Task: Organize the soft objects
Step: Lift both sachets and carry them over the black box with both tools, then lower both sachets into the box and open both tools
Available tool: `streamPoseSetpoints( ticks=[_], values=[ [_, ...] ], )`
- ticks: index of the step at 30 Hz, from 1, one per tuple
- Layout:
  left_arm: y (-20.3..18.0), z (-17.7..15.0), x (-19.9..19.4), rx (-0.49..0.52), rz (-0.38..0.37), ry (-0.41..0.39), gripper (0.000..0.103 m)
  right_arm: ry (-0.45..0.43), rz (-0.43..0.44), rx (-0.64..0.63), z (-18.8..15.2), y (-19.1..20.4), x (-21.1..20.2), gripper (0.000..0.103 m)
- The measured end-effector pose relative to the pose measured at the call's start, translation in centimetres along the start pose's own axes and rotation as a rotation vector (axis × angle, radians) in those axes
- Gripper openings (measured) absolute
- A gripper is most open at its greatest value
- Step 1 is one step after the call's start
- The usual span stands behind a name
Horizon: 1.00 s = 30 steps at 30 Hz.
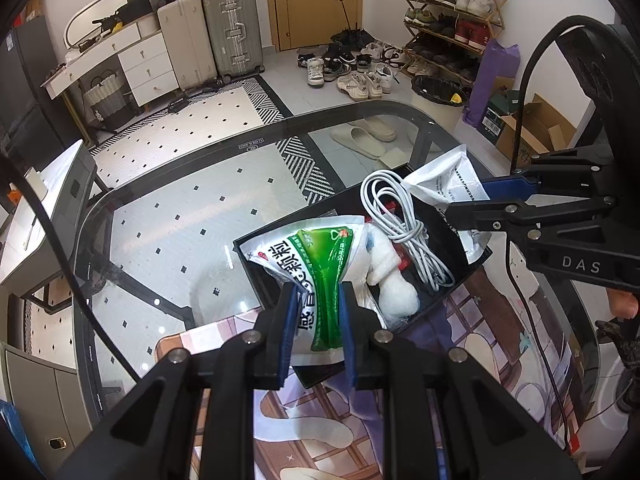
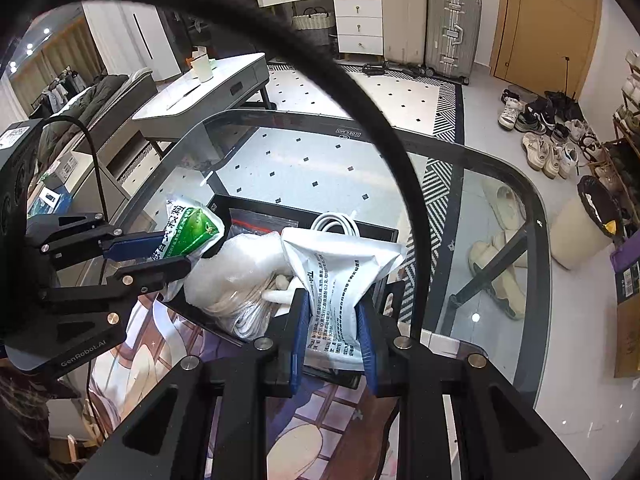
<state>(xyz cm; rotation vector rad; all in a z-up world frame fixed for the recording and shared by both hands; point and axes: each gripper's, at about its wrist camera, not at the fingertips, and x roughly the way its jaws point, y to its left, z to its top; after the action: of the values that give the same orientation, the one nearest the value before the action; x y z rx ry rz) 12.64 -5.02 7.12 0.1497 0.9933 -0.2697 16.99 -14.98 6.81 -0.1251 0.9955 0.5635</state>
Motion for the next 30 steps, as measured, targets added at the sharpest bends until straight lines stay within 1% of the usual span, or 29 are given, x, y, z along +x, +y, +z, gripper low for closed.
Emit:
streamPoseSetpoints(
  ticks=[14, 20, 22, 24, 30],
  values=[
    [0.3, 0.4, 2.2, -0.023, -0.03, 0.04, 0.019, 0.048, 0.039, -0.011, 0.4, 0.6, 3.3, 0.023],
    [0.5, 0.5, 2.7, -0.037, -0.046, 0.051, 0.021, 0.08, 0.049, -0.023, 0.7, 1.0, 5.0, 0.023],
    [0.6, 0.5, 2.8, -0.046, -0.053, 0.057, 0.024, 0.079, 0.052, -0.023, 0.8, 1.2, 5.2, 0.023],
    [0.9, 0.4, 2.8, -0.05, -0.058, 0.061, 0.024, 0.082, 0.083, -0.02, 1.0, 1.3, 5.3, 0.024],
    [1.1, 0.5, 2.5, -0.058, -0.067, 0.058, 0.025, 0.078, 0.063, -0.011, 1.1, 1.3, 5.2, 0.025]
  ],
)
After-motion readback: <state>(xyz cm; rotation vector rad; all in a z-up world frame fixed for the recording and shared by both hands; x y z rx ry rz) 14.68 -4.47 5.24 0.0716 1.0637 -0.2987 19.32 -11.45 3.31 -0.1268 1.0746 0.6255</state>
